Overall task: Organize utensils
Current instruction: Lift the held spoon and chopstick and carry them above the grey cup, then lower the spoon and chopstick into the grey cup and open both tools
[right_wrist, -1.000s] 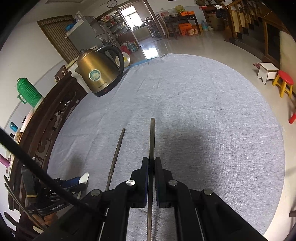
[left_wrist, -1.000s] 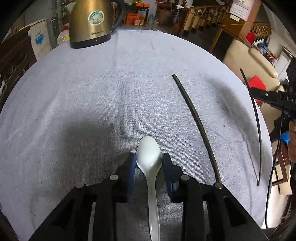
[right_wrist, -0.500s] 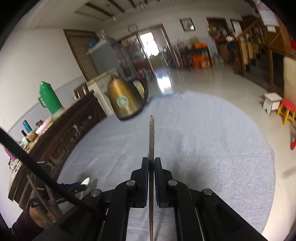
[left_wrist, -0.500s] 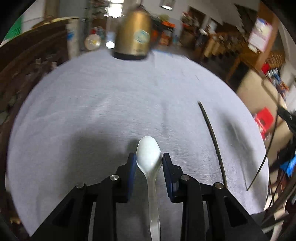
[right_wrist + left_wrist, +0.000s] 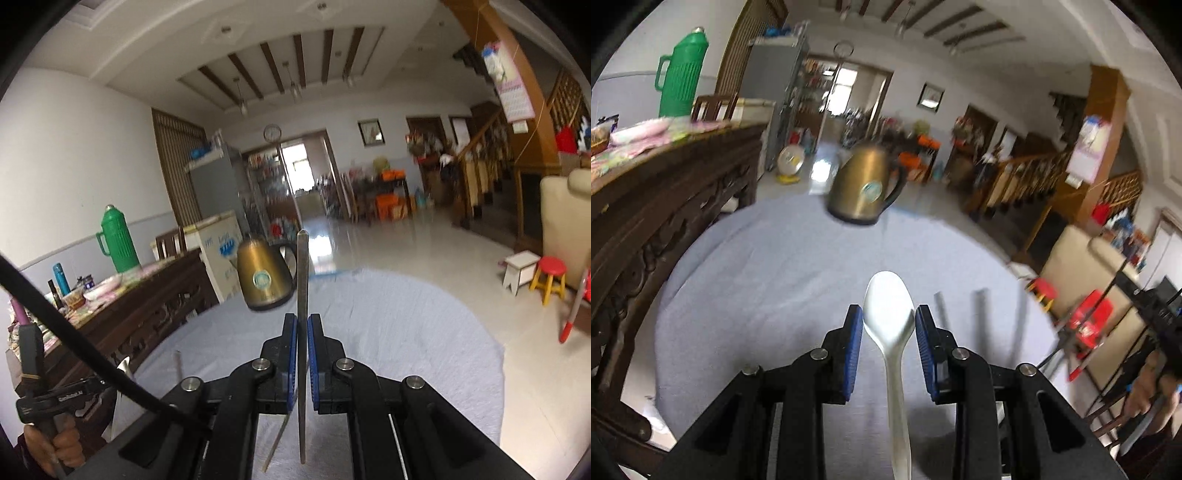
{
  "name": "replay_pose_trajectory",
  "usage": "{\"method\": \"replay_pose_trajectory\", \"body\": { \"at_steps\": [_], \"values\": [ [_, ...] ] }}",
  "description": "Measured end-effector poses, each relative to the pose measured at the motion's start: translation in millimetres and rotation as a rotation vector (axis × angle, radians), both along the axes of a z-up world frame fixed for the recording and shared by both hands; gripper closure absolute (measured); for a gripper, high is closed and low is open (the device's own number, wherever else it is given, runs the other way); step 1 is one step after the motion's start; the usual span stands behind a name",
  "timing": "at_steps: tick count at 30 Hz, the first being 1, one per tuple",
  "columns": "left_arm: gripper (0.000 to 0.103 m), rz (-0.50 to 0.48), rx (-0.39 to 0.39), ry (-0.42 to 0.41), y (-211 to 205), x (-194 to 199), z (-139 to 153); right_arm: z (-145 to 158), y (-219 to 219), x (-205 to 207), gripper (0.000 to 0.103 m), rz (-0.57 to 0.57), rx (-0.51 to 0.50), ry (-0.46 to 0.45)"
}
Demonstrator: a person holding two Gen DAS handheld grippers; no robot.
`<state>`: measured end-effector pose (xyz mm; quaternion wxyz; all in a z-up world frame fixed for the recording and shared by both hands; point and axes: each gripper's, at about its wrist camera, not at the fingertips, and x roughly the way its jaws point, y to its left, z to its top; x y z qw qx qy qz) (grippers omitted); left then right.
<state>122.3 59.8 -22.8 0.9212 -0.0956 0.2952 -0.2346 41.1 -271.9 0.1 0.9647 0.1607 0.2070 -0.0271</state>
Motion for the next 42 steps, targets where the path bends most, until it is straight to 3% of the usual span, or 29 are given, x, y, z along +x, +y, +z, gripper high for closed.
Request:
{"method": "replay_pose_trajectory", "body": {
  "at_steps": [8,19,25,35,42],
  "values": [
    [0.072,-0.04,-0.102,-0.074,-13.1,-26.1,29.9,43.3,23.8,-29.8,0.097,0.026,-0.014,-0.104],
    [0.072,-0.022,-0.177,-0.087,-27.7,-30.3,28.1,69.8,47.3,-48.6,0.097,0.107,0.005,-0.176],
    [0.072,-0.001,-0.166,-0.106,-38.8,-31.8,21.5,64.0,52.5,-46.6,0.097,0.164,0.071,-0.167],
    [0.072,0.015,-0.085,-0.169,-62.8,-42.4,2.2,40.7,59.7,-41.3,0.097,0.217,0.069,-0.1],
    [0.072,-0.002,-0.086,-0.174,-69.2,-44.2,-13.4,25.9,58.4,-39.0,0.097,0.221,0.084,-0.057]
  ]
}}
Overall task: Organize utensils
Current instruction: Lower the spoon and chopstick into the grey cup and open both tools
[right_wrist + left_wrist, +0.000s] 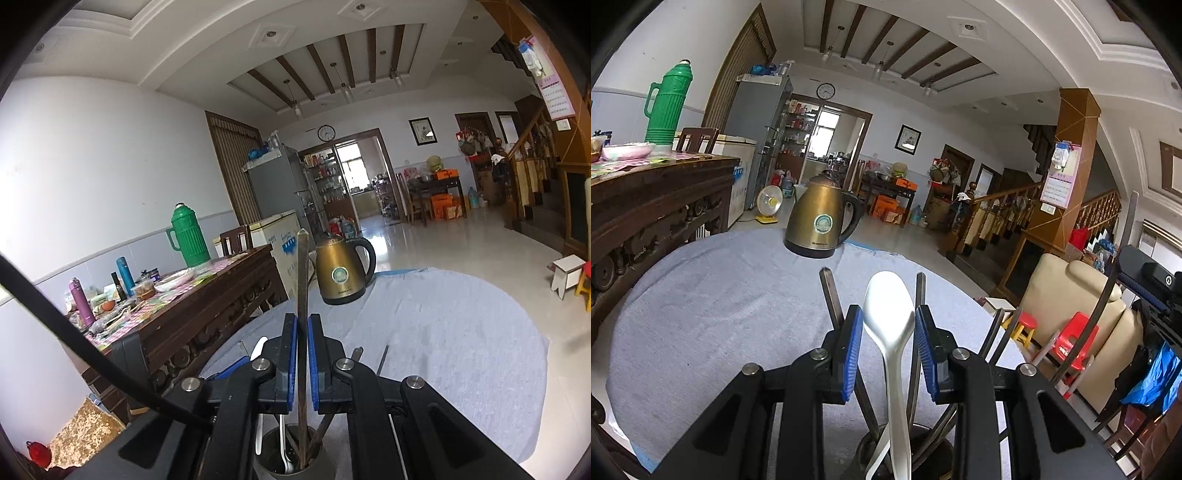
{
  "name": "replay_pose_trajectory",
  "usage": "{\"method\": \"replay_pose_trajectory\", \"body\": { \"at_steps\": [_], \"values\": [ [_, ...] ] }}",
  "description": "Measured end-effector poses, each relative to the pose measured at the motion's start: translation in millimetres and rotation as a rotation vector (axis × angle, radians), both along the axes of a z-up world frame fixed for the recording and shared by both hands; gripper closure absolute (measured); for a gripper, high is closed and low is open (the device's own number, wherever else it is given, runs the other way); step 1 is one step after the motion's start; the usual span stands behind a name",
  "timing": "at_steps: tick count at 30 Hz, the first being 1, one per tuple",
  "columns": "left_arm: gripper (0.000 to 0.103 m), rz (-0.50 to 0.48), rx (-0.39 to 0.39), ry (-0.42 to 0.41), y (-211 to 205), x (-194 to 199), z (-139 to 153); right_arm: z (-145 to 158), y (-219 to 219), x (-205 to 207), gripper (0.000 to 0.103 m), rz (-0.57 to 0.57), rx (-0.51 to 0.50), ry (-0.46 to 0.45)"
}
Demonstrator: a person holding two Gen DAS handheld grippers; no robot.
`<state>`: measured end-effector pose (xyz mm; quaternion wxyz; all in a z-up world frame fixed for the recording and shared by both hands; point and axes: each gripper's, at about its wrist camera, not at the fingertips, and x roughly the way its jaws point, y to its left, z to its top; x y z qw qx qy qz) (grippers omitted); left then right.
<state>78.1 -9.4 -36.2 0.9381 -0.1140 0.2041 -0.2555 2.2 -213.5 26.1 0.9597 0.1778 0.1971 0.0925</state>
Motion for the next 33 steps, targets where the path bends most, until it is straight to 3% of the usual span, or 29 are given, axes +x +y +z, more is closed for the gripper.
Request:
{"method": "replay_pose_trajectory", "body": {
  "at_steps": [16,33],
  "values": [
    [0.072,-0.002,0.108,-0.026,-17.8,-14.5,-12.6,-16.1,0.0,10.5,0.097,0.008,0.014,0.073],
    [0.072,-0.019,0.147,0.019,-14.9,-18.0,-18.7,-31.0,6.2,20.7,0.097,0.01,0.032,0.139]
  ]
}}
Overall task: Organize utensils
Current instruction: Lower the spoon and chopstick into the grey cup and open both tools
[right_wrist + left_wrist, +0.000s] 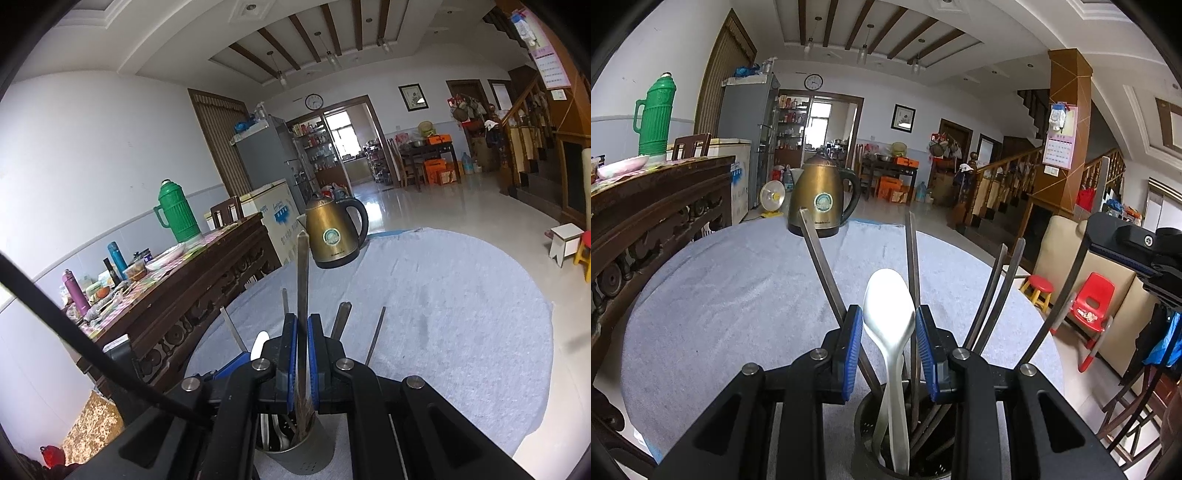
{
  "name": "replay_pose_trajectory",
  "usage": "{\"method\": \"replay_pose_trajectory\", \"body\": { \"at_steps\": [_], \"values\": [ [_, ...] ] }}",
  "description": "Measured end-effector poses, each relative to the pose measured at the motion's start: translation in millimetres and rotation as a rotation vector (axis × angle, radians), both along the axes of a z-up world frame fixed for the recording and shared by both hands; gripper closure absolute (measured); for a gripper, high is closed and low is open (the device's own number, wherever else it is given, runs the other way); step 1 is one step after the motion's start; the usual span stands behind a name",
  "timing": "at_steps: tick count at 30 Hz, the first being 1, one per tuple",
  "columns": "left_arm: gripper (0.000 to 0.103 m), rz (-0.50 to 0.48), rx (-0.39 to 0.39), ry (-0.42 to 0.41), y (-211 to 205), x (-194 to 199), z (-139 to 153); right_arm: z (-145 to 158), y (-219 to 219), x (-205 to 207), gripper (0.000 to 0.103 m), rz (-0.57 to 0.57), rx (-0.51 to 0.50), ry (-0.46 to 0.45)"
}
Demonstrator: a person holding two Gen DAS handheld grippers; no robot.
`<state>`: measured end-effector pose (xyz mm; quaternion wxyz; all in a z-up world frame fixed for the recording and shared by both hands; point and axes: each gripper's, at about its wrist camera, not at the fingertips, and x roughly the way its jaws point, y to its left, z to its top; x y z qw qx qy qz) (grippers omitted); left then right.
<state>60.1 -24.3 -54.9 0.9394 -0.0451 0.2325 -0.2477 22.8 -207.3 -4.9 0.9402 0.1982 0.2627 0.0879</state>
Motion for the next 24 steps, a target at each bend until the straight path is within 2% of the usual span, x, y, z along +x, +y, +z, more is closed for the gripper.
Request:
{"method": "replay_pose_trajectory", "body": {
  "at_steps": [12,15,17,20,24],
  "values": [
    [0.071,-0.04,-0.024,0.074,7.8,0.0,-0.1,-8.7,4.4,7.2,0.095,0.022,0.023,0.042],
    [0.06,-0.045,-0.03,0.088,11.2,-0.8,-0.3,-10.3,7.2,7.2,0.095,0.032,0.03,0.048],
    [0.059,-0.036,-0.036,0.087,14.6,-0.7,0.7,-9.0,5.7,5.4,0.094,0.025,0.039,0.036],
    [0.054,-0.017,-0.047,0.093,20.9,1.1,3.3,-8.0,-2.5,2.5,0.083,0.003,0.07,0.02],
    [0.046,0.032,-0.014,0.104,25.7,5.1,5.4,-7.3,-13.5,-0.7,0.082,-0.039,0.09,0.006]
  ]
}}
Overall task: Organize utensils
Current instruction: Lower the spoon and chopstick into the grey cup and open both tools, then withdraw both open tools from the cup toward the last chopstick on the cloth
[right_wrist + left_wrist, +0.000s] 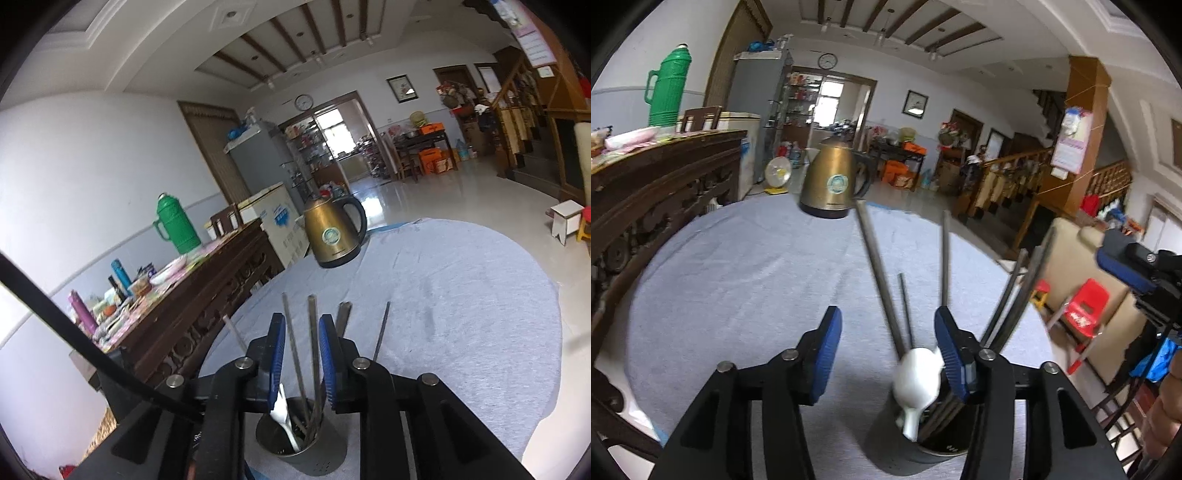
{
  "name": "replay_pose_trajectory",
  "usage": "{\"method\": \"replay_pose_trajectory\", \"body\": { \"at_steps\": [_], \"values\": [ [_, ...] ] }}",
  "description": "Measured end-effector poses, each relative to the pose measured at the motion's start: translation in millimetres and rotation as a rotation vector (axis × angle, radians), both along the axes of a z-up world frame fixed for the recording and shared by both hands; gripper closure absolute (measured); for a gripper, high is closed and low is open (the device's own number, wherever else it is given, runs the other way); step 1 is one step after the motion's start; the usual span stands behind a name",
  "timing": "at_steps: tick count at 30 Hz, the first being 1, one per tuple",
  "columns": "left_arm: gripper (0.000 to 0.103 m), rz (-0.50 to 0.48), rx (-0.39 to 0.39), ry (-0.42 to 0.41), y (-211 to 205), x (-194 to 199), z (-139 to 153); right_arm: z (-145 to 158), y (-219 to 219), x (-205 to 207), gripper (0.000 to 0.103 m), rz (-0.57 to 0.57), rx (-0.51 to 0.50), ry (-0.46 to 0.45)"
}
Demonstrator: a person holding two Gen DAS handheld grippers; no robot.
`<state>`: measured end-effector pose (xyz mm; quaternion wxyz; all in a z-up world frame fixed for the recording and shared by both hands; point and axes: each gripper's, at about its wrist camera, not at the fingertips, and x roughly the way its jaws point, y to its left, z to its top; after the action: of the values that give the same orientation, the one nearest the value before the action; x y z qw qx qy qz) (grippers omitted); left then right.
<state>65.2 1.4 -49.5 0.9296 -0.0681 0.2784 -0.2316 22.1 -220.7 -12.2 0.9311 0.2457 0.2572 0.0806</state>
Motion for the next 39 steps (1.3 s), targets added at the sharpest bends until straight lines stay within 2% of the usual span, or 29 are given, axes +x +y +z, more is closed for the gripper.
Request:
{"method": "replay_pose_trajectory", "body": {
  "at_steps": [4,8,11,12,14,15,18,32,39],
  "values": [
    [0.037,0.032,0.064,0.013,2.5,0.3,6.4,-4.9,-7.7,1.9,0.082,-0.026,0.022,0.024],
    [0.036,0.072,0.177,0.033,2.8,1.9,10.2,-7.7,-10.9,4.8,0.082,-0.037,0.04,0.044],
    [0.036,0.094,0.213,0.061,6.7,2.0,10.1,-9.2,-11.1,6.5,0.082,-0.04,0.046,0.058],
    [0.036,0.098,0.218,0.068,7.7,2.0,10.3,-9.2,-10.3,7.1,0.081,-0.04,0.047,0.062],
    [0.035,0.114,0.243,0.076,9.0,1.9,10.5,-9.6,-9.6,7.2,0.072,-0.042,0.049,0.069],
    [0.035,0.121,0.26,0.077,8.9,1.8,10.4,-9.7,-9.3,6.3,0.064,-0.046,0.051,0.07],
    [0.034,0.136,0.296,0.076,8.9,1.5,10.0,-8.1,-10.3,3.2,0.061,-0.059,0.052,0.062],
    [0.033,0.202,0.35,0.115,20.9,15.7,3.2,-13.1,-20.8,3.3,0.061,-0.106,0.049,0.093],
    [0.033,0.221,0.37,0.144,24.2,23.0,-3.2,-18.8,-15.6,8.9,0.061,-0.083,0.039,0.121]
  ]
}}
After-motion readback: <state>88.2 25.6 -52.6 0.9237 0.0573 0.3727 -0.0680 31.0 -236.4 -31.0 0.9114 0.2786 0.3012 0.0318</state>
